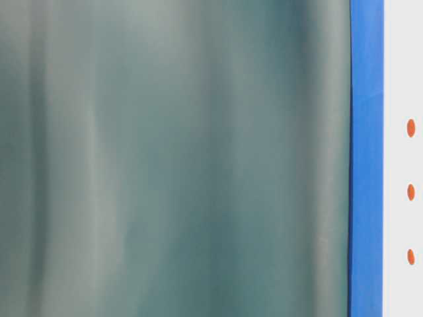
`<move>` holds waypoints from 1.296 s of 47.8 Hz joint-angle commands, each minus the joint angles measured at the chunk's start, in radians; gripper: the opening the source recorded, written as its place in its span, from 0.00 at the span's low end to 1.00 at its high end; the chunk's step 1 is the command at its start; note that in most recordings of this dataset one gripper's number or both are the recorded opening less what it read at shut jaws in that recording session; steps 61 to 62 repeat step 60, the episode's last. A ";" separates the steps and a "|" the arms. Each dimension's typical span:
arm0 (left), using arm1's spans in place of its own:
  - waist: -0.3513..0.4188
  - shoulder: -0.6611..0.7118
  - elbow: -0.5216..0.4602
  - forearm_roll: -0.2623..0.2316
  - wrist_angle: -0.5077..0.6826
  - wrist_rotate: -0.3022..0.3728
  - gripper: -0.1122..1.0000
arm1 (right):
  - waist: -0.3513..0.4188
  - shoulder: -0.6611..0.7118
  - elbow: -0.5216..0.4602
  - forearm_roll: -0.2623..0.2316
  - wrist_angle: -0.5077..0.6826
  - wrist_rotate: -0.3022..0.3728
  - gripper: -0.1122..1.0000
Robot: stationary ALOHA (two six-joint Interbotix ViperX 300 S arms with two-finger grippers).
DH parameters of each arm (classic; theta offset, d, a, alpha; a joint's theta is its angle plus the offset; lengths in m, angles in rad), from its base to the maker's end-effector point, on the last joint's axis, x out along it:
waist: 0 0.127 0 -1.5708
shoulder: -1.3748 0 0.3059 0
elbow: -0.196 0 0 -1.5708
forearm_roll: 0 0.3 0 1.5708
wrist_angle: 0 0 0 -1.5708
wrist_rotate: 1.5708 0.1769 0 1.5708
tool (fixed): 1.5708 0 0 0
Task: Hit the mark with a hammer.
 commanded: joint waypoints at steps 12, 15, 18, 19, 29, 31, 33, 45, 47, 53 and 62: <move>-0.002 -0.037 0.048 0.000 -0.005 0.009 0.84 | 0.017 0.046 0.074 0.040 -0.130 0.005 0.84; -0.002 -0.037 0.054 0.002 -0.005 0.009 0.84 | 0.032 0.054 0.078 0.040 -0.141 0.005 0.83; -0.002 -0.037 0.058 0.002 -0.003 0.009 0.84 | 0.046 0.055 0.080 0.038 -0.147 0.005 0.82; -0.002 -0.037 0.060 0.000 -0.003 0.009 0.84 | 0.051 0.058 0.081 0.040 -0.150 0.005 0.82; -0.002 -0.037 0.066 0.000 -0.003 0.009 0.84 | 0.072 0.086 0.092 0.040 -0.190 0.005 0.79; -0.002 -0.037 0.066 0.002 -0.003 0.009 0.84 | 0.074 0.091 0.094 0.040 -0.195 0.005 0.79; -0.002 -0.037 0.066 0.000 -0.002 0.009 0.84 | 0.075 0.094 0.095 0.040 -0.195 0.005 0.79; -0.017 -0.037 0.067 -0.002 0.002 0.008 0.84 | 0.080 0.094 0.094 0.040 -0.198 0.006 0.79; -0.018 -0.037 0.066 -0.002 0.002 0.008 0.84 | 0.080 0.094 0.094 0.040 -0.198 0.006 0.79; -0.020 -0.037 0.066 -0.002 0.002 0.006 0.84 | 0.080 0.092 0.092 0.040 -0.195 0.006 0.79; -0.020 -0.037 0.066 -0.002 0.002 0.006 0.84 | 0.080 0.091 0.092 0.040 -0.196 0.006 0.79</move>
